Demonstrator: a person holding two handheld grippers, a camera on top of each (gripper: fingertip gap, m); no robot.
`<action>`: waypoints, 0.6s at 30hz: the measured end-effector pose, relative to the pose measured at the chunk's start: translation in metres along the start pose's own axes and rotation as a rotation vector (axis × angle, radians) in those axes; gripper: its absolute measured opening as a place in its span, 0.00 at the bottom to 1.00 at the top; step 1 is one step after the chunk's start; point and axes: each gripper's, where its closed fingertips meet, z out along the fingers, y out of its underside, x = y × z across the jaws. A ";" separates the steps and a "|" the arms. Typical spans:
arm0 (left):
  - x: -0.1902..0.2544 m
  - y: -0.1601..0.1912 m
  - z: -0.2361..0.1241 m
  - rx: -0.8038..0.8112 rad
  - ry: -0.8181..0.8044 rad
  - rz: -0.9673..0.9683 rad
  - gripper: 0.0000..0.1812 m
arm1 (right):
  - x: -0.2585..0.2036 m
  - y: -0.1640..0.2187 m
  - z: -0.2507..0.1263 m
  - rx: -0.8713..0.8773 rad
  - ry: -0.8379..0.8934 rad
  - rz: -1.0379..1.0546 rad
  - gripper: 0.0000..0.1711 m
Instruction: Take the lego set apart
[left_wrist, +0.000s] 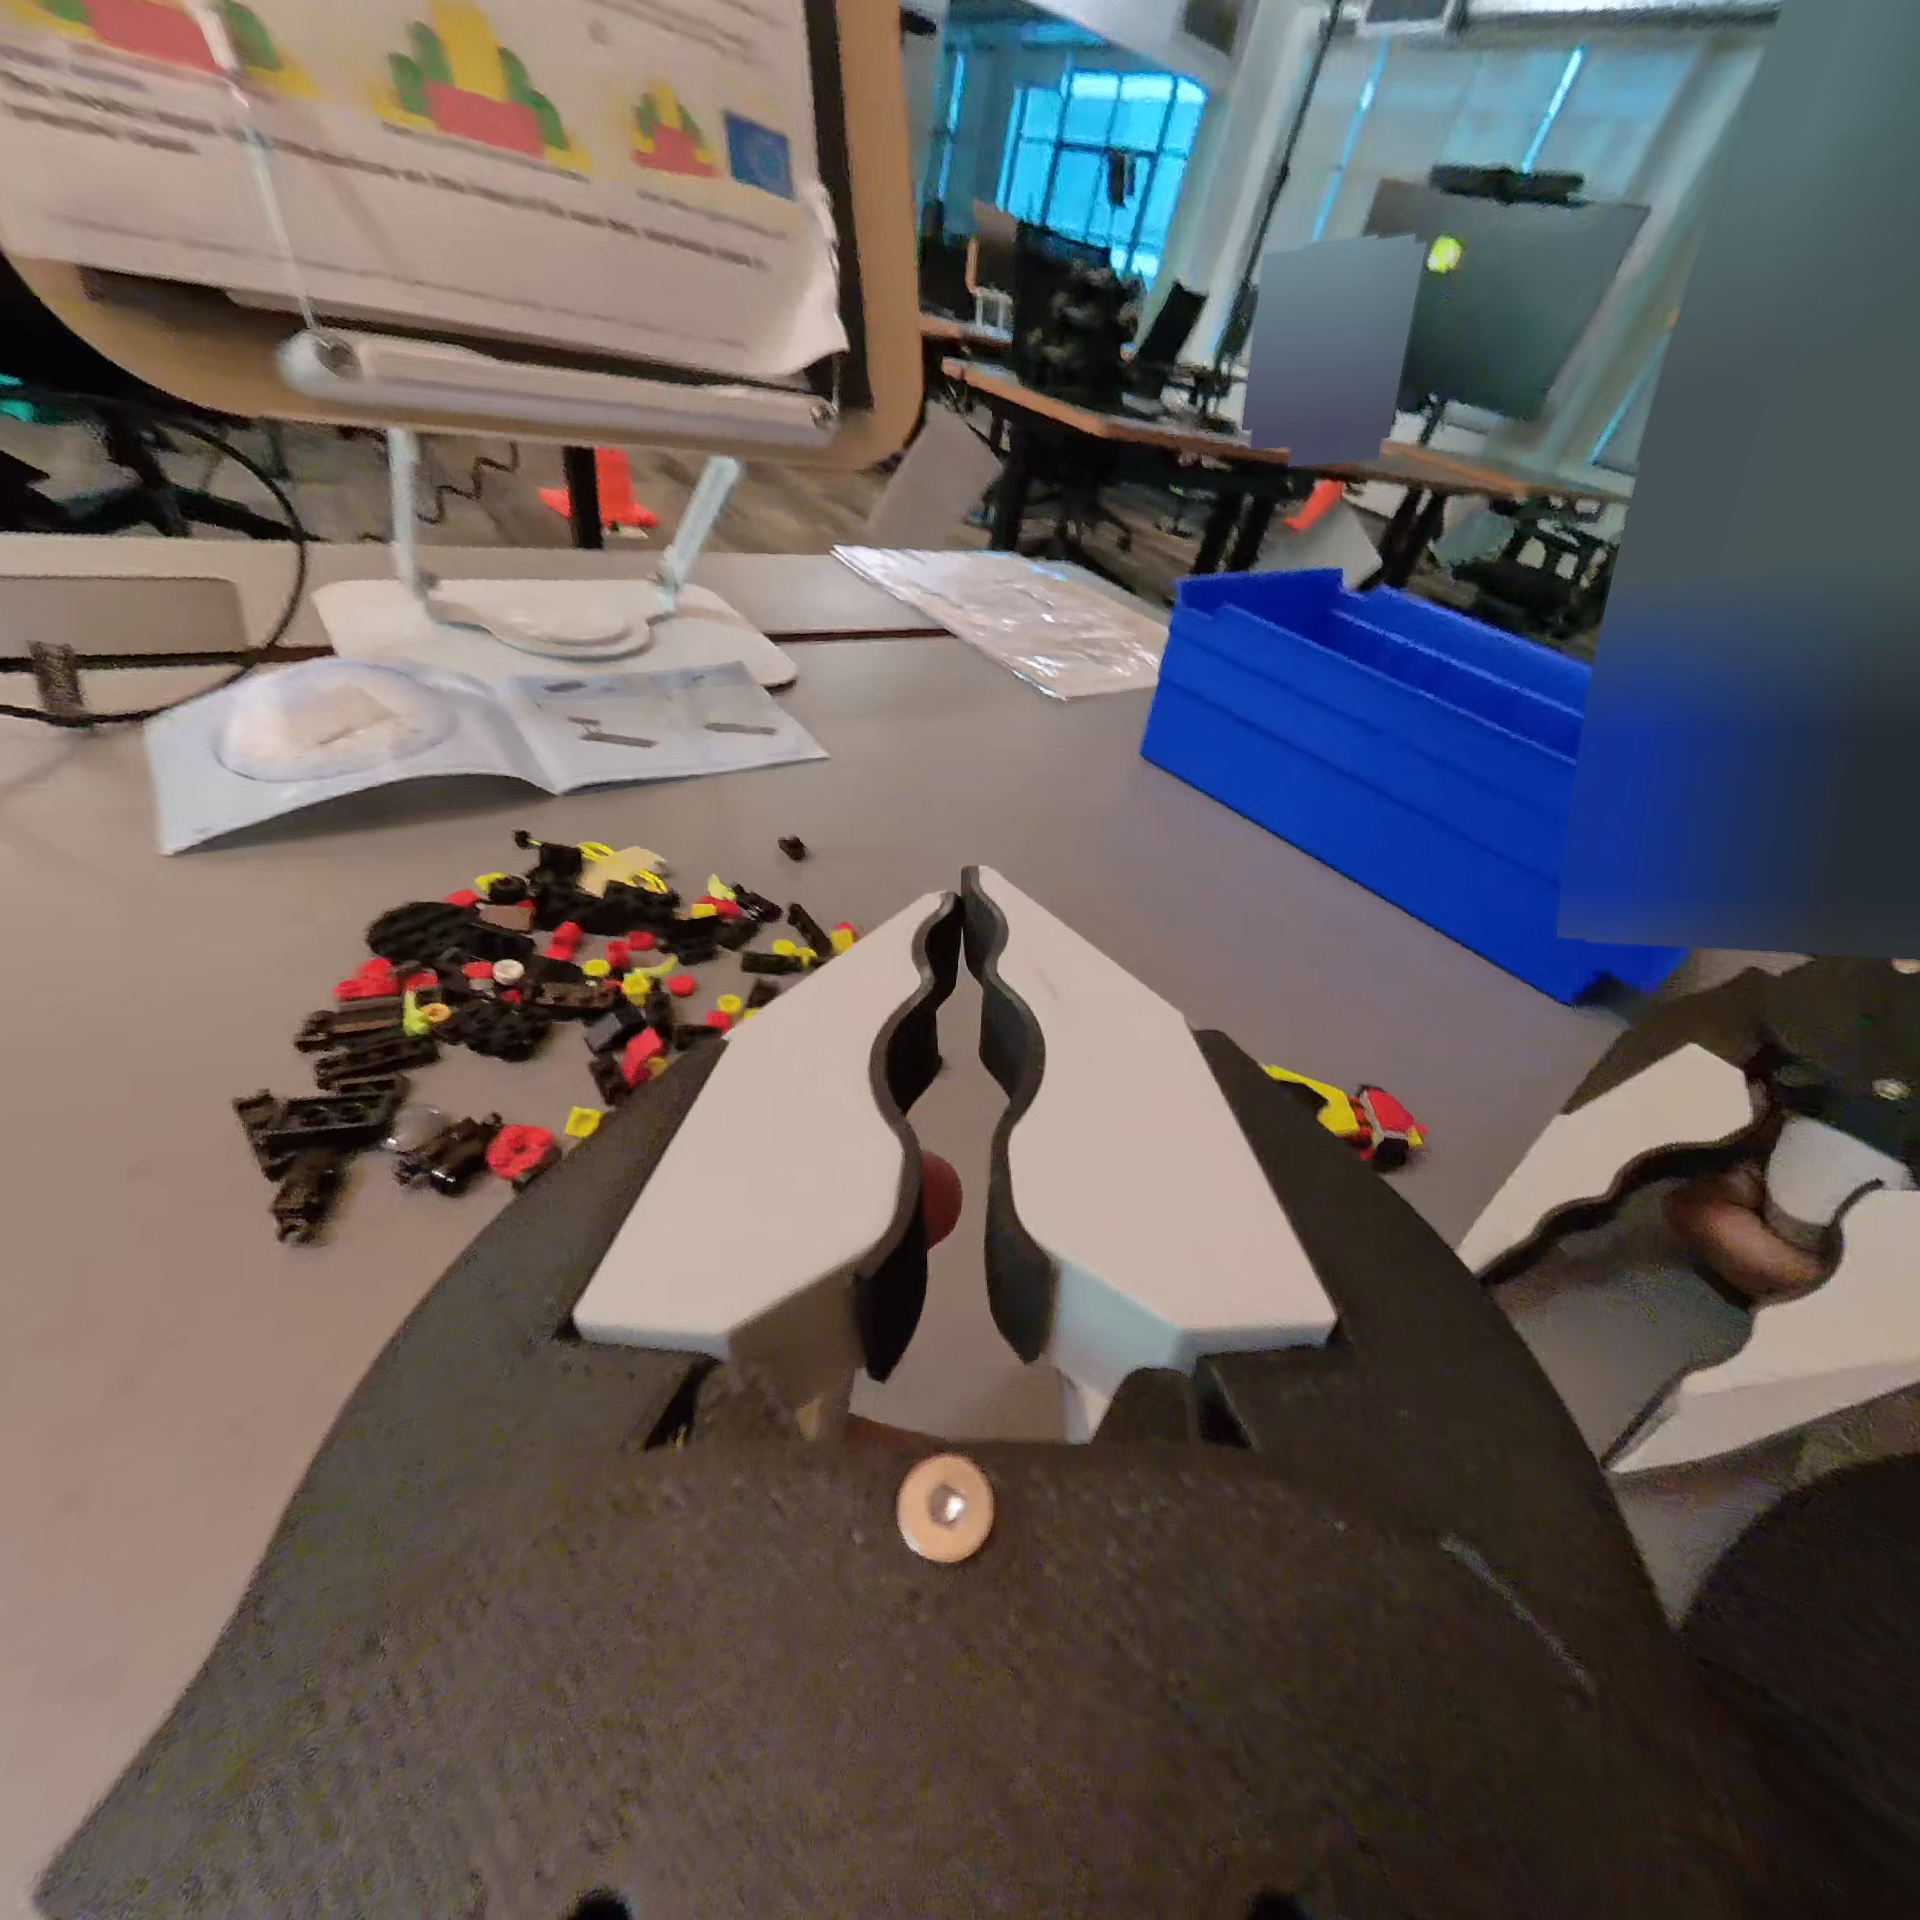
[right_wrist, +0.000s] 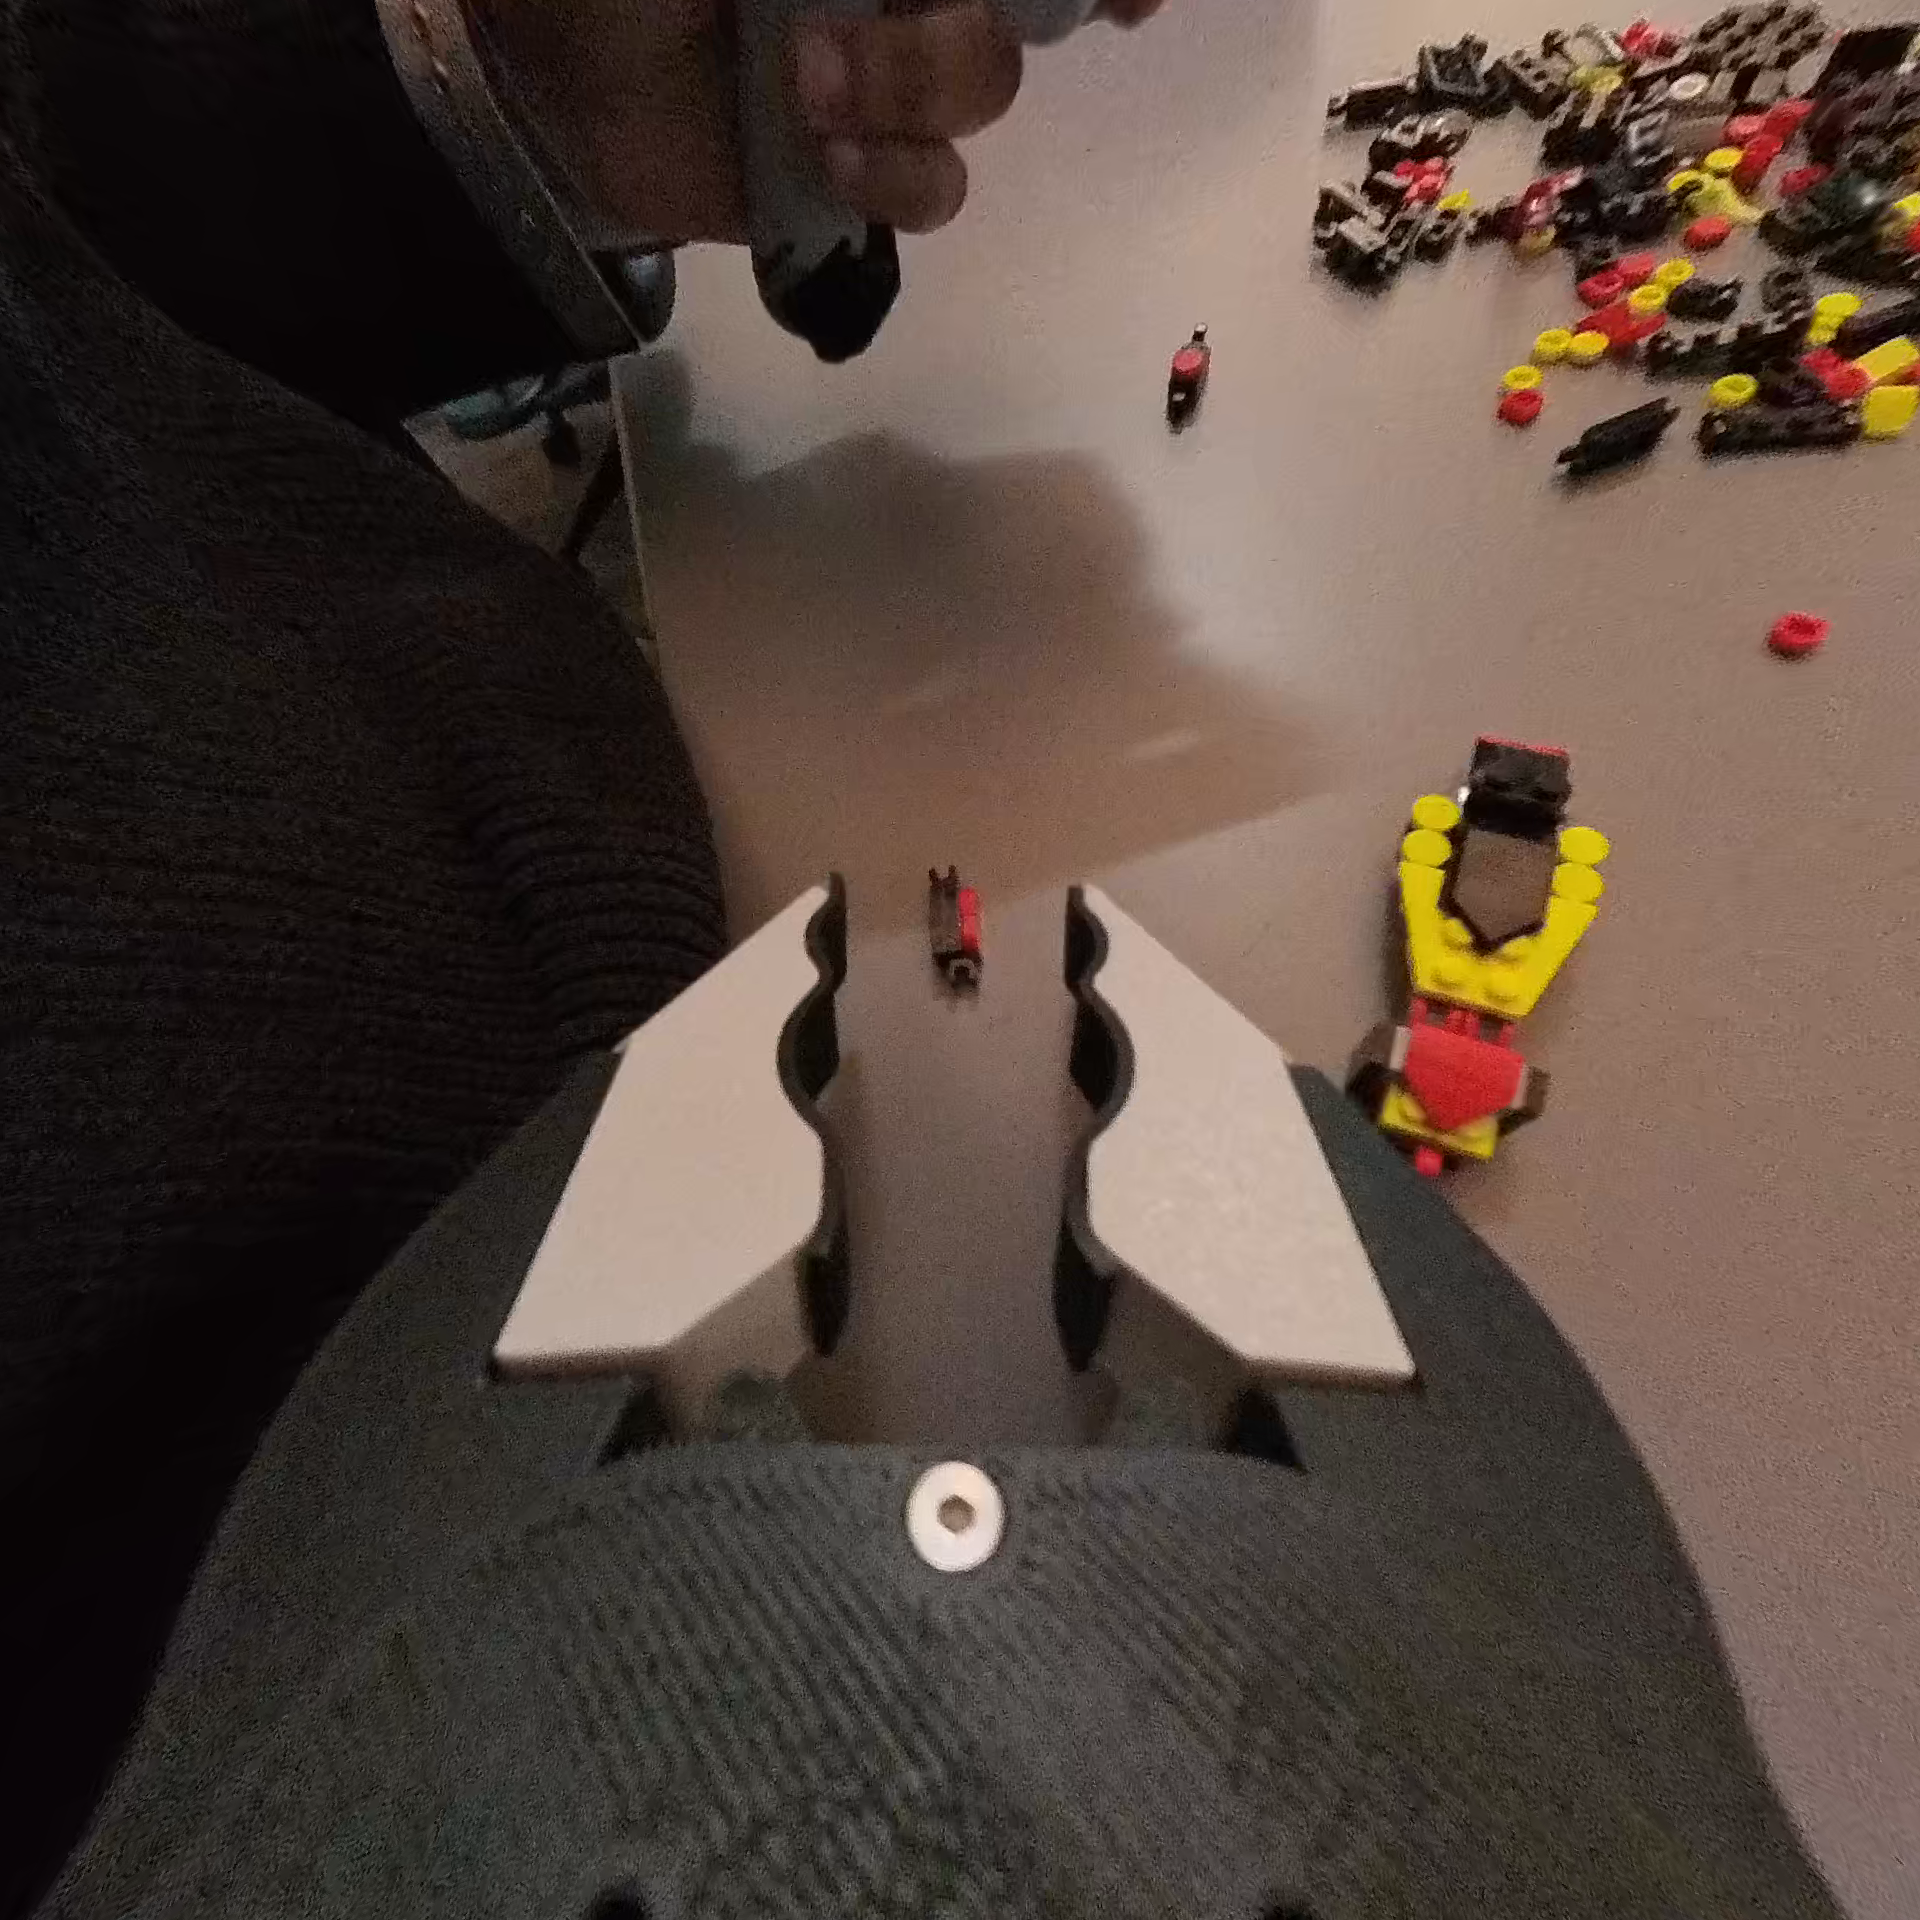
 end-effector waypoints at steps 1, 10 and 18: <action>0.003 0.003 0.001 -0.014 0.013 0.006 0.00 | 0.001 0.003 0.003 -0.027 0.014 -0.008 0.25; 0.033 0.028 0.008 -0.140 0.156 -0.055 0.04 | 0.010 0.009 0.010 -0.093 0.151 -0.218 0.08; 0.123 0.061 0.000 -0.415 0.531 -0.434 0.20 | 0.041 -0.057 -0.041 0.294 0.397 -0.193 0.05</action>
